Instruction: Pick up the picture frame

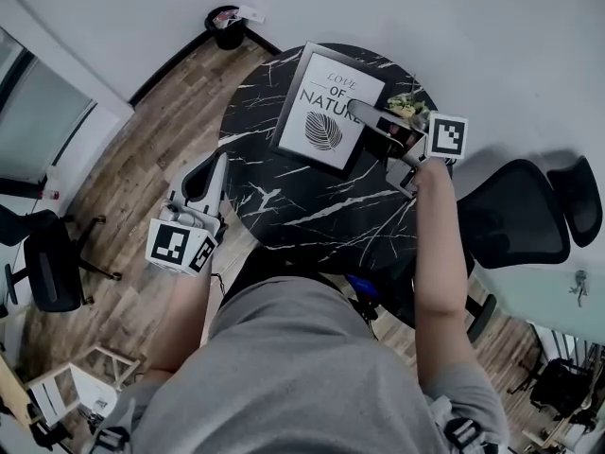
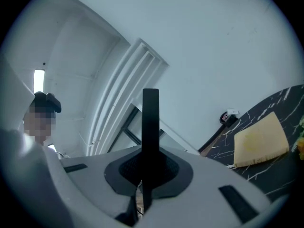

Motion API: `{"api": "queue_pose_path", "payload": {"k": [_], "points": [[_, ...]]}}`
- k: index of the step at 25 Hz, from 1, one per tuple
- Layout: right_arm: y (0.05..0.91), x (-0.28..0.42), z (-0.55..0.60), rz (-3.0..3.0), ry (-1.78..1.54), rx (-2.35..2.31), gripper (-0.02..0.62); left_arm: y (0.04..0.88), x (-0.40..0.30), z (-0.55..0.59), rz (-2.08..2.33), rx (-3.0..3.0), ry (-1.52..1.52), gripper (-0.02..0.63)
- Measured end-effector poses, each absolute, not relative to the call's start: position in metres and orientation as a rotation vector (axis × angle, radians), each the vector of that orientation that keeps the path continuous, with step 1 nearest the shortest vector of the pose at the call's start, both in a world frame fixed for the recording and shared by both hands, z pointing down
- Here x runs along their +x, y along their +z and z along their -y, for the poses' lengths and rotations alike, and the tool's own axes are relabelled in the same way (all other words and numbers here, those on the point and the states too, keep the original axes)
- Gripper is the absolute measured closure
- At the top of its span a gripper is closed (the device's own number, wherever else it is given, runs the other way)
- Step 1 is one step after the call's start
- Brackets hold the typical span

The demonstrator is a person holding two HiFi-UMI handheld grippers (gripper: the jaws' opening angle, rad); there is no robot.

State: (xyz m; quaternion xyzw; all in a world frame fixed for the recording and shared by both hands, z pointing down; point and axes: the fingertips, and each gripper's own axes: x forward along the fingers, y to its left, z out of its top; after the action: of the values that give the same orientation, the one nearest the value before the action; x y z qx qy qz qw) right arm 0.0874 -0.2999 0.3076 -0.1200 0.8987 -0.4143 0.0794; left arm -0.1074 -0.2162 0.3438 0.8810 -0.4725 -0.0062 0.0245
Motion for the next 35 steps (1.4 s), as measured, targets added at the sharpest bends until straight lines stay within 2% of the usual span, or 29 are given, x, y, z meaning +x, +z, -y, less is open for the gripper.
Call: {"api": "queue_pose_path", "payload": {"k": [35], "points": [[0.232,0.06,0.204,-2.901,-1.063,-0.281,0.563,0.343,-0.108,0.184,1.422,2.736,-0.091,0.6]]}}
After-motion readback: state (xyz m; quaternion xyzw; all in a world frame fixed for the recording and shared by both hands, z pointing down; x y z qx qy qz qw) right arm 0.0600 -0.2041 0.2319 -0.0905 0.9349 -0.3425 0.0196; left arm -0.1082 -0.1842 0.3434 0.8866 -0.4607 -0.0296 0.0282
